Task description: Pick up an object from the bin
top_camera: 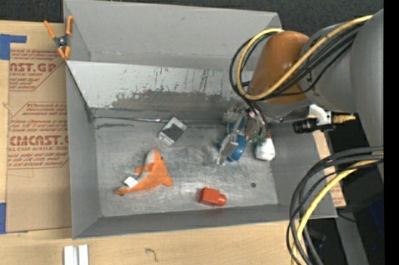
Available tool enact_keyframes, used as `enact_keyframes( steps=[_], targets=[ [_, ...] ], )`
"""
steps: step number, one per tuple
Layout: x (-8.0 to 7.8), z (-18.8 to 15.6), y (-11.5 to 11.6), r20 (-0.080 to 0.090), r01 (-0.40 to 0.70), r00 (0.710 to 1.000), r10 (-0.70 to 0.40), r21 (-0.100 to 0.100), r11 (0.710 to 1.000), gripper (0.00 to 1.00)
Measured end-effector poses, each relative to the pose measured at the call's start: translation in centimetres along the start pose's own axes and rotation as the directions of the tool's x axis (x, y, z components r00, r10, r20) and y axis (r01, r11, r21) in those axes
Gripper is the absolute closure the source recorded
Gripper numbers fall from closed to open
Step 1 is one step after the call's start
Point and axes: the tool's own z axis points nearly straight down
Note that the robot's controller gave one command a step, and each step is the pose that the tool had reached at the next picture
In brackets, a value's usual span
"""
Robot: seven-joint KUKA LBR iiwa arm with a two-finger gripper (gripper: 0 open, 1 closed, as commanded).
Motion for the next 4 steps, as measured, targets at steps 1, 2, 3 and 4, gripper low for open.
enact_keyframes(
  steps=[1, 2, 3, 4],
  targets=[
    [0.1, 0.5, -0.9, -0.01, 0.163, 0.987, -0.163, 0.001, 0.987, 0.0],
    [-1.6, 2.7, -4.4, -0.018, -0.261, 0.965, 0.261, -0.012, 0.965, 1.0],
    [-1.6, 2.7, -4.4, -0.018, -0.261, 0.965, 0.261, -0.012, 0.965, 1.0],
    [-1.9, -2.9, -3.9, -0.014, -0.209, 0.978, 0.209, 0.006, 0.978, 1.0]
  ],
)
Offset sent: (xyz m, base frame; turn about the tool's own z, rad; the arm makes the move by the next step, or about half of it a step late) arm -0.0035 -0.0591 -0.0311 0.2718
